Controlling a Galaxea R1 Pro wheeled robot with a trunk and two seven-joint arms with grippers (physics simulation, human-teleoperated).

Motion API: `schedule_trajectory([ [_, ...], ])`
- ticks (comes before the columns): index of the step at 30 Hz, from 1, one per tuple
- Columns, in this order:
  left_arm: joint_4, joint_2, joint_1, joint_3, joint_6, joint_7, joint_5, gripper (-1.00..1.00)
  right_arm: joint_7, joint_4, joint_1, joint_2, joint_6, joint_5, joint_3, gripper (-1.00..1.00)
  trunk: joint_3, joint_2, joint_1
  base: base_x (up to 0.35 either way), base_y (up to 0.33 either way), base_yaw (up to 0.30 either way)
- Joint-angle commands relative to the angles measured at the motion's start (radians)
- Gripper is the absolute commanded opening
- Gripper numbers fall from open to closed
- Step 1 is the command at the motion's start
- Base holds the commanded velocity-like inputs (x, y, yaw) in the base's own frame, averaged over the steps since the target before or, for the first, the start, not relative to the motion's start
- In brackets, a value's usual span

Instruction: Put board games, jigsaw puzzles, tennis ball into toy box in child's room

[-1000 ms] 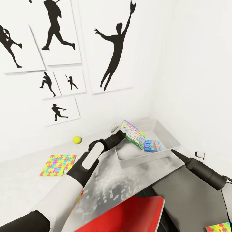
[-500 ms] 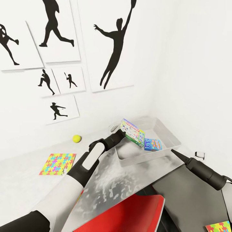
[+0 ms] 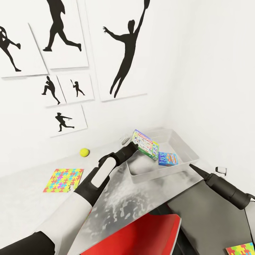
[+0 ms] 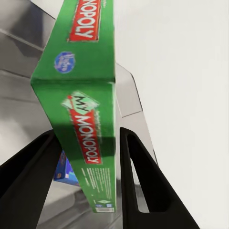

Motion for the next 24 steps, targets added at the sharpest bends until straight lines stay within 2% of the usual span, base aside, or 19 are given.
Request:
schedule_trajectory([
  [1, -0.002, 0.000, -0.001, -0.001, 0.002, 0.008, 0.010, -1.00, 0.005, 0.000, -0.001, 0.000, 0.006, -0.003, -0.001, 1.00, -0.001, -0.001, 0.000, 0.000, 0.000, 0.000],
  [7, -0.002, 0.000, -0.001, -0.001, 0.002, 0.008, 0.010, -1.00, 0.010, 0.000, -0.001, 0.000, 0.024, -0.002, -0.017, 1.00, -0.003, -0.001, 0.000, 0.000, 0.000, 0.000],
  [16, -0.011, 0.000, -0.001, -0.001, 0.001, 0.008, 0.010, -1.00, 0.010, -0.036, -0.001, 0.000, 0.162, -0.004, -0.049, 1.00, -0.015, -0.001, 0.000, 0.000, 0.000, 0.000],
  [24, -0.021, 0.000, -0.001, -0.001, 0.001, 0.008, 0.010, -1.00, 0.011, -0.045, -0.001, 0.000, 0.198, -0.004, -0.079, 1.00, -0.028, -0.001, 0.000, 0.000, 0.000, 0.000],
])
